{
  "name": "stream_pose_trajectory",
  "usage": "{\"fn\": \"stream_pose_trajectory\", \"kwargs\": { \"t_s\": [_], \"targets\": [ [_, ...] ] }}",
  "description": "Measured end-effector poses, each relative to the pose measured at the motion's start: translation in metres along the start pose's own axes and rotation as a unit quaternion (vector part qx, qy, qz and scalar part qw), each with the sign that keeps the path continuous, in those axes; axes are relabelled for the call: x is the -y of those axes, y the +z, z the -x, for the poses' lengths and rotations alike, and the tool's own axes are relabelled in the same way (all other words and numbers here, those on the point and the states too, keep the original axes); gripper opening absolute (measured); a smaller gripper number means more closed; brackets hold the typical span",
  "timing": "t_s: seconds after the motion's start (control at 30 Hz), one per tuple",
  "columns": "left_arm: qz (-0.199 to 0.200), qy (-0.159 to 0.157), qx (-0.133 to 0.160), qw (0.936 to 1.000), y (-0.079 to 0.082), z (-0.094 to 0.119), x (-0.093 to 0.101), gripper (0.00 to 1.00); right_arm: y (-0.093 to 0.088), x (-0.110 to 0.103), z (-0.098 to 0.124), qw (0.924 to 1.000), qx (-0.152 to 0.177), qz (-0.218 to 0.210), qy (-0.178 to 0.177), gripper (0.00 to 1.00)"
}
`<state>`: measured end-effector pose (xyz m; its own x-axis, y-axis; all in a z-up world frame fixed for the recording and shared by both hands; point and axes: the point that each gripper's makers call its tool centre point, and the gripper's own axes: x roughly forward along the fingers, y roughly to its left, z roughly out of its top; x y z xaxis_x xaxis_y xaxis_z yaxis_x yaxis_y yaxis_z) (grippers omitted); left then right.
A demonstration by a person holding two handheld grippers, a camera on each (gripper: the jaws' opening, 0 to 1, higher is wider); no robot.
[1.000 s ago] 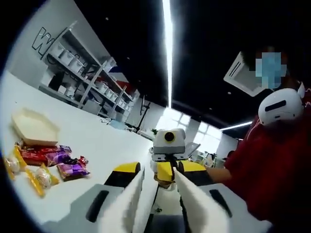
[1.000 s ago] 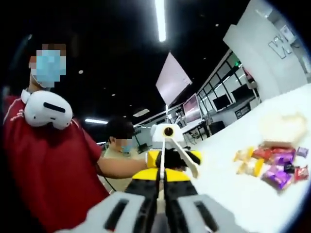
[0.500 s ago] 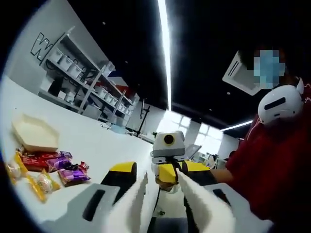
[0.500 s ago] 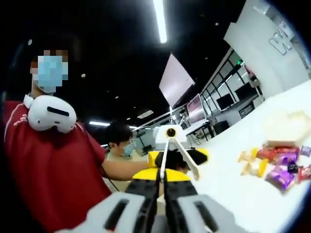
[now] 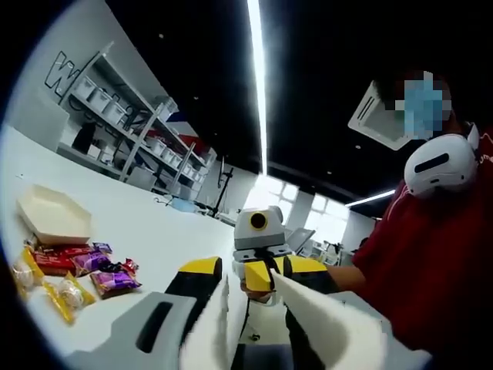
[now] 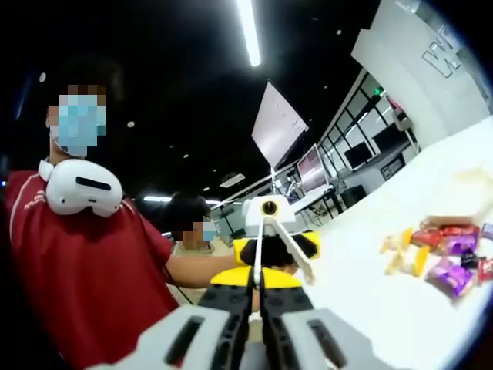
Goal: Place the target food into the container with the food tongs after gripping and lifting it, then release it inside without dropping or visibly crushing the food.
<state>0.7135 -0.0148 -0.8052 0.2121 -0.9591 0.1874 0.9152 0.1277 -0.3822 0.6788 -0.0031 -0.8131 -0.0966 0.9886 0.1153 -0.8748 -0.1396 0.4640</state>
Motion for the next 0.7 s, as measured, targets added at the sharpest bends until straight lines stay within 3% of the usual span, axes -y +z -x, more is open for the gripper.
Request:
{"fn": "stream_pose_trajectory", "kwargs": {
  "t_s": [0.27,0.37,0.4,0.47,0.57,0.63,0.7],
  "targets": [
    [0.002,0.024,0.005,0.9997,0.001,0.002,-0.010,0.27,0.003,0.013,0.002,0.9977,0.003,0.041,-0.053,0.00],
    [-0.012,0.056,-0.004,0.9983,-0.002,0.005,-0.023,0.27,0.000,0.032,0.009,0.9930,-0.006,0.033,-0.113,0.05],
    [-0.020,0.068,-0.002,0.9975,-0.001,0.007,-0.027,0.27,-0.001,0.041,0.013,0.9894,-0.008,0.025,-0.143,0.10],
    [-0.034,0.099,0.003,0.9945,0.000,0.014,-0.039,0.27,-0.004,0.055,0.027,0.9787,-0.025,0.073,-0.190,0.15],
    [-0.064,0.152,0.005,0.9864,0.001,0.025,-0.060,0.27,-0.002,0.060,0.038,0.9697,-0.013,0.084,-0.229,0.34],
    [-0.094,0.204,-0.004,0.9745,-0.001,0.037,-0.081,0.27,0.000,0.069,0.050,0.9543,-0.009,0.107,-0.279,0.52],
    [-0.101,0.223,-0.005,0.9697,-0.002,0.042,-0.090,0.27,-0.003,0.075,0.056,0.9445,-0.021,0.115,-0.307,0.61]
  ]
}}
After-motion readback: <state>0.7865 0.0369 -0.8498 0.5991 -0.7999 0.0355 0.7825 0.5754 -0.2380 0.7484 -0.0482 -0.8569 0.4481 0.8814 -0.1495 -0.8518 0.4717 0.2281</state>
